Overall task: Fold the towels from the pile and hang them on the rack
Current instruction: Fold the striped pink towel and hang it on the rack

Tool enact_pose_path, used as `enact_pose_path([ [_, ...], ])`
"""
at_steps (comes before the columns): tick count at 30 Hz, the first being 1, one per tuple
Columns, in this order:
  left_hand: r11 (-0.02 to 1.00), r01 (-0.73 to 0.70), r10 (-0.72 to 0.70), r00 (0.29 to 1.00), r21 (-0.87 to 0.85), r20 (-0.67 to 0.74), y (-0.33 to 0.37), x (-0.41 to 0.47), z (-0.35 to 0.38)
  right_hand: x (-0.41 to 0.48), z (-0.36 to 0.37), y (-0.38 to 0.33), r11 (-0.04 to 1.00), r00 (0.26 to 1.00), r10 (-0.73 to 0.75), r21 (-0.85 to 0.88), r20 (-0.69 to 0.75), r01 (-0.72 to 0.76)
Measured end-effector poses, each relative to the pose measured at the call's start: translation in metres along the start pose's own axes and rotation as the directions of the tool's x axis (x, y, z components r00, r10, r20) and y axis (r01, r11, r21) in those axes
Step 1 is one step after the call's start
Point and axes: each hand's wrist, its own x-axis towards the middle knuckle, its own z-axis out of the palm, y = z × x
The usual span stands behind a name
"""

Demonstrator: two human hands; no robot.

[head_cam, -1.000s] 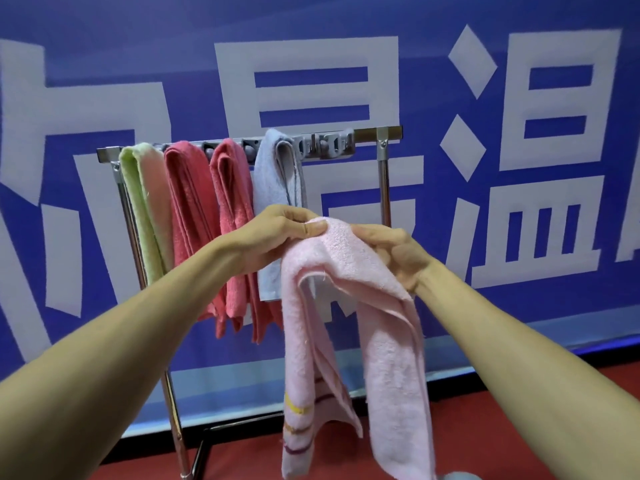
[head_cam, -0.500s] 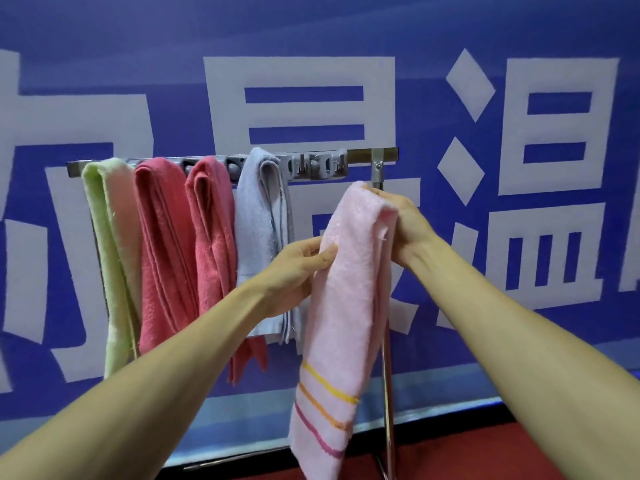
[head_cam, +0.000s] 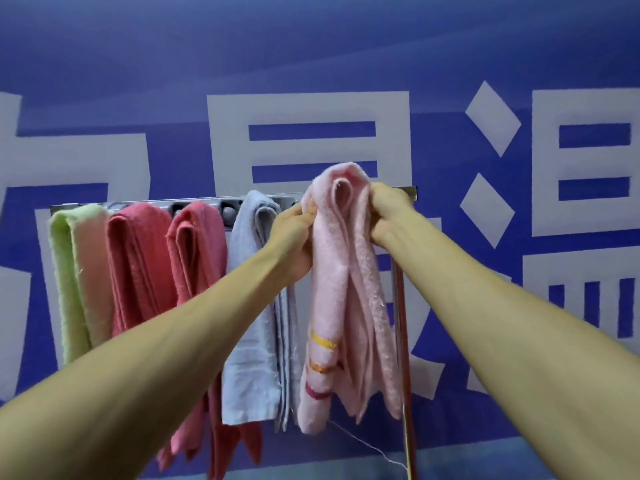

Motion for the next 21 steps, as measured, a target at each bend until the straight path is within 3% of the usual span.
enact_pose_path([
  [4, 0.994, -0.087, 0.074, 0.982, -0.068, -0.174, 0.022, 0.019, 0.009, 0.013, 0.031, -0.004, 1.0, 0.996, -0.019, -0.02, -0.084, 0.018],
  [7, 0.993, -0.046, 0.086, 0.916, 0.109, -0.393, 0.016, 0.035, -0.001, 0.026, 0.047, 0.009, 0.991, 0.988, -0.074, -0.124, -0.134, 0.057],
  [9, 0.977, -0.018, 0.117, 0.882, 0.214, -0.456, 0.003, 0.04, -0.013, 0.035, 0.052, 0.024, 0.974, 0.985, -0.109, -0.212, -0.137, 0.079],
  [13, 0.94, 0.044, 0.125, 0.879, 0.339, -0.46, -0.011, 0.039, -0.025, 0.035, 0.046, 0.046, 0.955, 0.974, -0.14, -0.283, -0.176, 0.086],
  [21, 0.933, 0.077, 0.069, 0.92, 0.351, -0.386, -0.025, 0.021, -0.036, 0.033, 0.022, 0.07, 0.981, 0.992, 0.029, -0.185, -0.124, -0.051],
])
